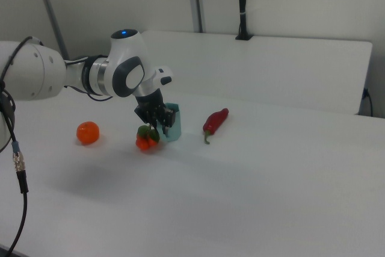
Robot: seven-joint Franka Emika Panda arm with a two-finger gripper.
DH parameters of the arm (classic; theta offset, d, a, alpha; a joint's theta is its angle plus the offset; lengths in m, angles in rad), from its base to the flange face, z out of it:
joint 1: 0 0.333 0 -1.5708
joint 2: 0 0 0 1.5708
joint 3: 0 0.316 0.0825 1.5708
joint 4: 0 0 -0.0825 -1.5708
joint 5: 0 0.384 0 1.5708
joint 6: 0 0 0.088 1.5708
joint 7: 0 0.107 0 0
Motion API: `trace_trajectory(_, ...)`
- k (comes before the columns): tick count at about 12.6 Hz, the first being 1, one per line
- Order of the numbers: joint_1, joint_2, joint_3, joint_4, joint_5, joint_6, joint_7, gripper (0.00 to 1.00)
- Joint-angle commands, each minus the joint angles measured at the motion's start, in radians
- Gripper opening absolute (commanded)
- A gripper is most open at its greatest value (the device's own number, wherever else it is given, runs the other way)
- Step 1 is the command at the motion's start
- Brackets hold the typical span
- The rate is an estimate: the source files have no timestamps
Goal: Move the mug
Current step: 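Move the open gripper down over the teal mug's rim, then close the gripper on the teal mug's rim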
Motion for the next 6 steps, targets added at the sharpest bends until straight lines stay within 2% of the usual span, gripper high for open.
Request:
trace_trajectory(1,0.012,-0.002,-0.012,-0.009,-0.018,0.02,-0.013,0.07)
trace_trajectory(3,0.012,-0.002,-0.012,-0.009,-0.018,0.017,-0.014,0.01)
trace_trajectory(6,0.012,-0.014,-0.012,-0.009,-0.018,0.009,-0.013,0.0)
